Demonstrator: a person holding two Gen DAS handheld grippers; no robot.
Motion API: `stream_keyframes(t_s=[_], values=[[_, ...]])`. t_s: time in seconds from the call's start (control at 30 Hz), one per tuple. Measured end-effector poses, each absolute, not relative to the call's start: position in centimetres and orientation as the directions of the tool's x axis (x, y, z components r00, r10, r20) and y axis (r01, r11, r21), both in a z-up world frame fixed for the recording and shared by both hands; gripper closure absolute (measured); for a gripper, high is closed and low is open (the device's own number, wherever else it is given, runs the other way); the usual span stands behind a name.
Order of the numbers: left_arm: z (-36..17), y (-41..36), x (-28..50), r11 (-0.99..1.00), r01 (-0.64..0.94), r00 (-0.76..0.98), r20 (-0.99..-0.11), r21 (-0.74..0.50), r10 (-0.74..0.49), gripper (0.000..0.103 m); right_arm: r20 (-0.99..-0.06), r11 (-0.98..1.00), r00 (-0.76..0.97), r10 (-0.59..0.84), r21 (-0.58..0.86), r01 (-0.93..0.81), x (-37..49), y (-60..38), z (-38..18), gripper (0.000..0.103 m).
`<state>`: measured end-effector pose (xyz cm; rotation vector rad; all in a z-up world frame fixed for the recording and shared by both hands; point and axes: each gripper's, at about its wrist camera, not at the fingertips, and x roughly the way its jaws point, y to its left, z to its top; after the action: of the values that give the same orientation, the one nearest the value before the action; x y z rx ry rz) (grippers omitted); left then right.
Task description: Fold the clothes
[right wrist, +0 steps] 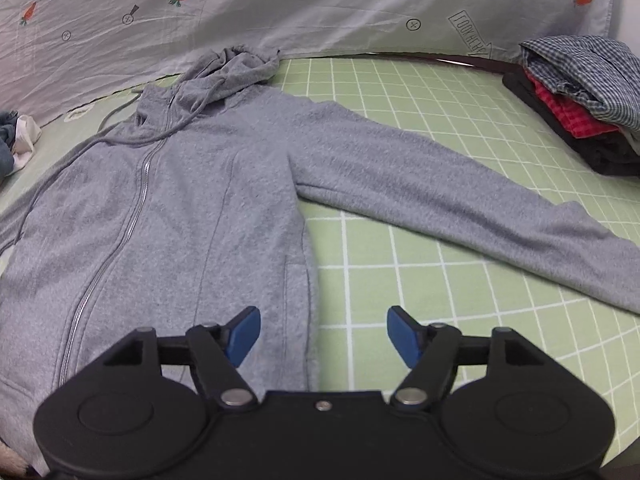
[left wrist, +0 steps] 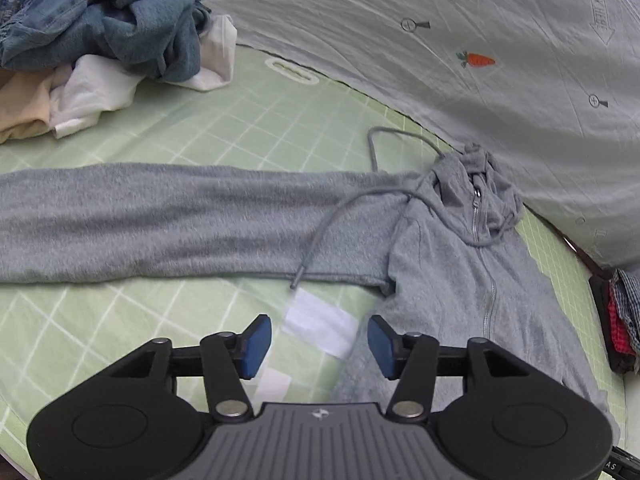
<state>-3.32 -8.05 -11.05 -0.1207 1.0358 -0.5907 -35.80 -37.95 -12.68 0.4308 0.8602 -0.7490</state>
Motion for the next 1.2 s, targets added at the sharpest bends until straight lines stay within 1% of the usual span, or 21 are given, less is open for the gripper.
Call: stream_keyframes(t_s=[0.13,0.27,0.37,0.53,0.57,0.6,0.77,0.9,1.1,1.2], values=[[-10.6,-8.3,0.3,0.889,0.363,0.454,-0.781,-0.279,-0.430,0.036,-0.793,0.641,0.427,-0.433,0.062,0.765,-34.3,-40.2,-12.7,0.030],[-10.7,-9.5,4.0,0.905,0.379,0.497,-0.783,-0.191,-0.374,0.036,-0.777,0.636,0.447,-0.444,0.078,0.768,-31.7,-42.5,-12.7,0.028],[-10.9,-11.5,6.6,0.888,0.425,0.492,-0.777,-0.179,-0.392,0.036,-0.763,0.637,0.453,-0.461,0.071,0.768,-29.1,-44.9,-12.5,0.028],[-11.8,-16.9,9.7,0.811,0.559,0.434,-0.772,-0.172,-0.464,0.038,-0.751,0.623,0.457,-0.476,0.079,0.778,-23.4,-49.9,-12.3,0.028],[-12.1,-18.0,10.3,0.794,0.582,0.417,-0.775,-0.174,-0.475,0.040,-0.749,0.621,0.462,-0.474,0.087,0.779,-22.1,-50.9,-12.2,0.028],[-12.5,-18.9,10.6,0.775,0.605,0.395,-0.775,-0.183,-0.492,0.042,-0.748,0.620,0.467,-0.472,0.095,0.779,-20.8,-51.9,-12.2,0.028],[-14.1,-22.7,11.5,0.672,0.704,0.284,-0.777,-0.230,-0.562,0.042,-0.736,0.659,0.510,-0.445,0.117,0.743,-14.6,-55.9,-12.6,0.029],[-15.1,-24.2,11.7,0.639,0.734,0.249,-0.784,-0.229,-0.568,0.042,-0.731,0.681,0.549,-0.406,0.158,0.715,-10.7,-58.6,-13.5,0.029],[-15.1,-25.1,12.2,0.600,0.757,0.205,-0.777,-0.260,-0.595,0.042,-0.753,0.741,0.542,-0.372,0.111,0.662,-5.8,-60.4,-15.7,0.029],[-15.1,-25.4,12.4,0.596,0.757,0.190,-0.781,-0.269,-0.594,0.044,-0.753,0.748,0.551,-0.360,0.121,0.653,-4.5,-61.2,-16.2,0.030]])
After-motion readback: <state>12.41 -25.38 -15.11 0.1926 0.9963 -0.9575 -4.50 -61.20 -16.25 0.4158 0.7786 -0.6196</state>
